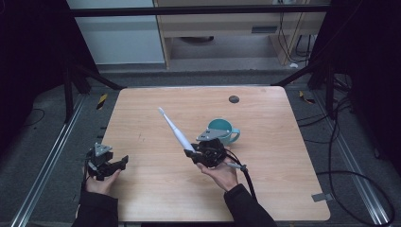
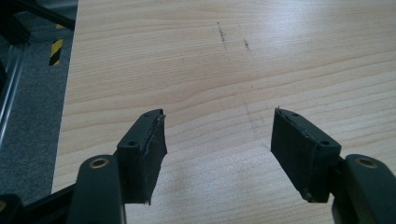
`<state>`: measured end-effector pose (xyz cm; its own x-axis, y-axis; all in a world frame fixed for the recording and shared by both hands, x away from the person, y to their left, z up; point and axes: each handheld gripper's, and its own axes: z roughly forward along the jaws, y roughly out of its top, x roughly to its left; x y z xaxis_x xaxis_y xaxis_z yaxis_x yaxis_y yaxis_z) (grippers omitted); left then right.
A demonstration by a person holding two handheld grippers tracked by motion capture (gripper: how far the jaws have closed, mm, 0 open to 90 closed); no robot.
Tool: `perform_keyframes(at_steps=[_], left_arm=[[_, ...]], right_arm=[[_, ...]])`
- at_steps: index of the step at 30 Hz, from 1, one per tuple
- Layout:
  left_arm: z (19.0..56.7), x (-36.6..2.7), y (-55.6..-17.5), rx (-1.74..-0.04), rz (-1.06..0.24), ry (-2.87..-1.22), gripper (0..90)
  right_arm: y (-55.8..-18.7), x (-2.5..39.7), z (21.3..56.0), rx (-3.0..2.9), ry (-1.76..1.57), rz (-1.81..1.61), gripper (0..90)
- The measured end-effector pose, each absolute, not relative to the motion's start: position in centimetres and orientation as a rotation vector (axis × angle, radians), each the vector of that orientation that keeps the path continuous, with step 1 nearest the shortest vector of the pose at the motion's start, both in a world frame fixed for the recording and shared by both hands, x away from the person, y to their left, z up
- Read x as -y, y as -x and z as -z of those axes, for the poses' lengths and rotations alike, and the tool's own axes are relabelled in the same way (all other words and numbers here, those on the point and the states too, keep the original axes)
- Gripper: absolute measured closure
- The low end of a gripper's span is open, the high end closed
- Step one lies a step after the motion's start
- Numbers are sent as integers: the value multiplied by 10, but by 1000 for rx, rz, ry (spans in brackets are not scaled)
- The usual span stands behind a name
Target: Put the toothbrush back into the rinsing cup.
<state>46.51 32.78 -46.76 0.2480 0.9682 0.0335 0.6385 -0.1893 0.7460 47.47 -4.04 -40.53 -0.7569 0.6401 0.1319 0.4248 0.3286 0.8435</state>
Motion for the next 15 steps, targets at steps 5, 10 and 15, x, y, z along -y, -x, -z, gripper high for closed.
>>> perform_keyframes(at_steps=[5,10,15], left_arm=[[468,-327,-465,-1458,-690,-1916,348],[468,-327,-466,-1457,-691,-1917,348],[469,-327,-465,-1455,-689,-1920,348]], right_arm=[[-477,44,403,-2310,-981,-1444,664],[-480,48,400,-2223,-996,-1517,664],[-487,53,396,-2180,-1019,-1525,664]])
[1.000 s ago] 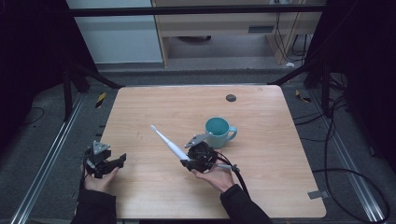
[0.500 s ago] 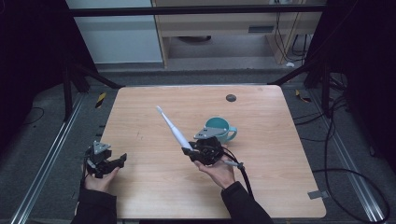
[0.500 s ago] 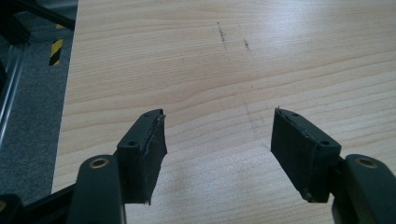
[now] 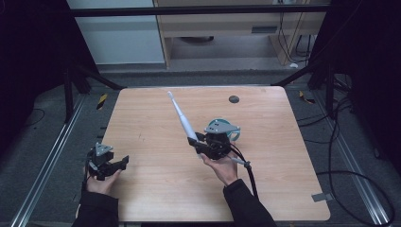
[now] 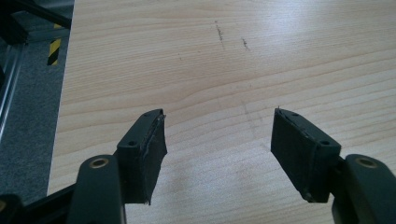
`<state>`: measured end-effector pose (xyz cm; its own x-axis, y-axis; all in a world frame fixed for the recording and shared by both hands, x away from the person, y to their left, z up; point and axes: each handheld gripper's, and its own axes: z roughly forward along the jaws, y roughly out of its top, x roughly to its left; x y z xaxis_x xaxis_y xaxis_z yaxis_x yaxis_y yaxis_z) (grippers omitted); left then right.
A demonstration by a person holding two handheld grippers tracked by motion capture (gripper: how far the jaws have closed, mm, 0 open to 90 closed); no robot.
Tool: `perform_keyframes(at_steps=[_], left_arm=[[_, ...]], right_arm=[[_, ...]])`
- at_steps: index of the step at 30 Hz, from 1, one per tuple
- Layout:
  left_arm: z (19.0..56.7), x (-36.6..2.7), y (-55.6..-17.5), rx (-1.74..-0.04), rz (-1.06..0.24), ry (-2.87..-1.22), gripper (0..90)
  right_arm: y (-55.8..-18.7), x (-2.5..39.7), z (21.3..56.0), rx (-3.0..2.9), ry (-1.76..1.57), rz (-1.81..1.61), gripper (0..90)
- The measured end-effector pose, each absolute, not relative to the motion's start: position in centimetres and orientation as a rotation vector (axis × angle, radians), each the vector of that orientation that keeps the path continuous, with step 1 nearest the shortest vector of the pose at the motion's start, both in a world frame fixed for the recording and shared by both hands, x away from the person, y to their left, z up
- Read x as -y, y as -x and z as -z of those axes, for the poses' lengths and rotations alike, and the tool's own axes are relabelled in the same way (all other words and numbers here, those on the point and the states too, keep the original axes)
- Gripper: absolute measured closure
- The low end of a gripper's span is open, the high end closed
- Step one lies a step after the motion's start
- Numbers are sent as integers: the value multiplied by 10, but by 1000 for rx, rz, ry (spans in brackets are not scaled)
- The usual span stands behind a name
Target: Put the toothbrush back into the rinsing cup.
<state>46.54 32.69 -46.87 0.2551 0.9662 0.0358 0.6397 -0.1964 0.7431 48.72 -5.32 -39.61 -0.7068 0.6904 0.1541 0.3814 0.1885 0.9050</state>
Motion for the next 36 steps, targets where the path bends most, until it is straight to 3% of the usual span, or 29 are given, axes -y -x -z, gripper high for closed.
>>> perform_keyframes(at_steps=[36], left_arm=[[470,-327,-465,-1454,-694,-1924,348]], right_arm=[[-530,102,390,-1690,-1143,-1500,663]])
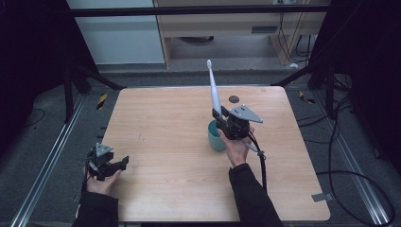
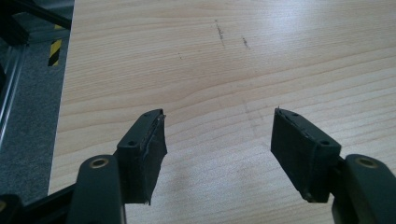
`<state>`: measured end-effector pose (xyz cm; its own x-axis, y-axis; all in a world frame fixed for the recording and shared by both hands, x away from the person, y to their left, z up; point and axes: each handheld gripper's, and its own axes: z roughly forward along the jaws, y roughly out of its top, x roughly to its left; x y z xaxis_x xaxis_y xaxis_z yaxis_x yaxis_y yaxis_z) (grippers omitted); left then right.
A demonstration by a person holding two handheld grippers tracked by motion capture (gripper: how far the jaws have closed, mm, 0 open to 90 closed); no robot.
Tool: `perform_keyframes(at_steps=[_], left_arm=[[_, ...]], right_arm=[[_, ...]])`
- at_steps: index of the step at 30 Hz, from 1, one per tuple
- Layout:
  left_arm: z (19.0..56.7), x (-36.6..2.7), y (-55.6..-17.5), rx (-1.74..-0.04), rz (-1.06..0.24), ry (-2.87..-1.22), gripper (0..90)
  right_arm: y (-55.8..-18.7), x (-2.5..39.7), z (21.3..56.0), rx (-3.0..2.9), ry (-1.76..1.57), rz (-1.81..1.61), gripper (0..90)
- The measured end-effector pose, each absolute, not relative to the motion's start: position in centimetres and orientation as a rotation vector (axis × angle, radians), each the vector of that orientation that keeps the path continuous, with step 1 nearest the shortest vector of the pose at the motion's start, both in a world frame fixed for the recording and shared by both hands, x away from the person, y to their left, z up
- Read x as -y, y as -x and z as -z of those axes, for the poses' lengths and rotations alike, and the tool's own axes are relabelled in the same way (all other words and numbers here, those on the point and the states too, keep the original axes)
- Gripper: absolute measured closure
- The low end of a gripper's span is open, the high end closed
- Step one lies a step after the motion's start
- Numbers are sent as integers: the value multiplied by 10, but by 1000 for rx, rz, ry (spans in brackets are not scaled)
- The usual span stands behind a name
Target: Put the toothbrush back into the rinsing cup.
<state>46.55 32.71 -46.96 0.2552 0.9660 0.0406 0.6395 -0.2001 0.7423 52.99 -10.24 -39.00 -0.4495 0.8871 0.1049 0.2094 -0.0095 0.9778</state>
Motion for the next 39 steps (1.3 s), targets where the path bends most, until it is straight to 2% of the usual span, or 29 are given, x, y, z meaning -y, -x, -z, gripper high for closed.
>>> perform_keyframes(at_steps=[39], left_arm=[[470,-327,-466,-1455,-692,-1923,348]], right_arm=[[-551,96,439,-1821,-1280,-1267,661]])
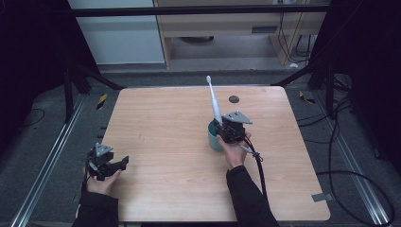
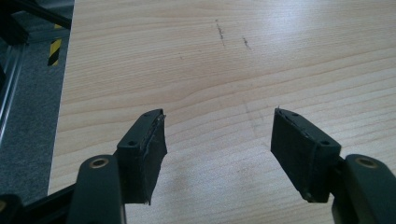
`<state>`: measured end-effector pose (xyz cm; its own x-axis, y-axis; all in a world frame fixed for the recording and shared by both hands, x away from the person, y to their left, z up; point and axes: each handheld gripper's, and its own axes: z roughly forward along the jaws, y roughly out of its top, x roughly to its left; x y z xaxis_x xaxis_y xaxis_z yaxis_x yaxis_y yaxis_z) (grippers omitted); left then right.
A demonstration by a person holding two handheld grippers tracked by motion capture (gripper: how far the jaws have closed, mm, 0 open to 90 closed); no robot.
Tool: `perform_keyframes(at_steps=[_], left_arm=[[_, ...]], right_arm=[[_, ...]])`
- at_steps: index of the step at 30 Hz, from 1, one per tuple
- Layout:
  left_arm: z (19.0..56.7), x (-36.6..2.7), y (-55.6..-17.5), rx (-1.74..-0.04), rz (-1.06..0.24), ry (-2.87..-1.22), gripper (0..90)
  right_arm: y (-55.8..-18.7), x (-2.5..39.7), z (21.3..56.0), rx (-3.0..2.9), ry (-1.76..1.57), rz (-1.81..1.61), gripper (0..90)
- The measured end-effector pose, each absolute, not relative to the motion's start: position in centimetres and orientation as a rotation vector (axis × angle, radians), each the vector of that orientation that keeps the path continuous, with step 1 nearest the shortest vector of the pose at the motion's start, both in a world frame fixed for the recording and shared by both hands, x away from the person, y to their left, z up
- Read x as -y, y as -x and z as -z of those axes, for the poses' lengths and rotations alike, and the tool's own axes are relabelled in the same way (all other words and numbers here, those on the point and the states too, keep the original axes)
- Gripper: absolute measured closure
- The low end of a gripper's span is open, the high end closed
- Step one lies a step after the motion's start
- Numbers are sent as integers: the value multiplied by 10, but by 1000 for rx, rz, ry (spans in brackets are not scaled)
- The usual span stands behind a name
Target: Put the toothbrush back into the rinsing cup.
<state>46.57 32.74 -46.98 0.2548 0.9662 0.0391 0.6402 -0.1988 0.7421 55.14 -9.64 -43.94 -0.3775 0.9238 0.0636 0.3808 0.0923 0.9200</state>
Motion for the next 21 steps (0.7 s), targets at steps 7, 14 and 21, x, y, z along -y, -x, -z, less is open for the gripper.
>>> perform_keyframes(at_steps=[7,14,21], left_arm=[[470,-328,-466,-1455,-692,-1922,348],[470,-327,-466,-1455,-692,-1924,348],[470,-327,-466,-1455,-692,-1925,348]], right_arm=[[-552,92,444,-1857,-1302,-1207,660],[-551,89,444,-1883,-1292,-1168,658],[-551,91,443,-1894,-1292,-1181,642]])
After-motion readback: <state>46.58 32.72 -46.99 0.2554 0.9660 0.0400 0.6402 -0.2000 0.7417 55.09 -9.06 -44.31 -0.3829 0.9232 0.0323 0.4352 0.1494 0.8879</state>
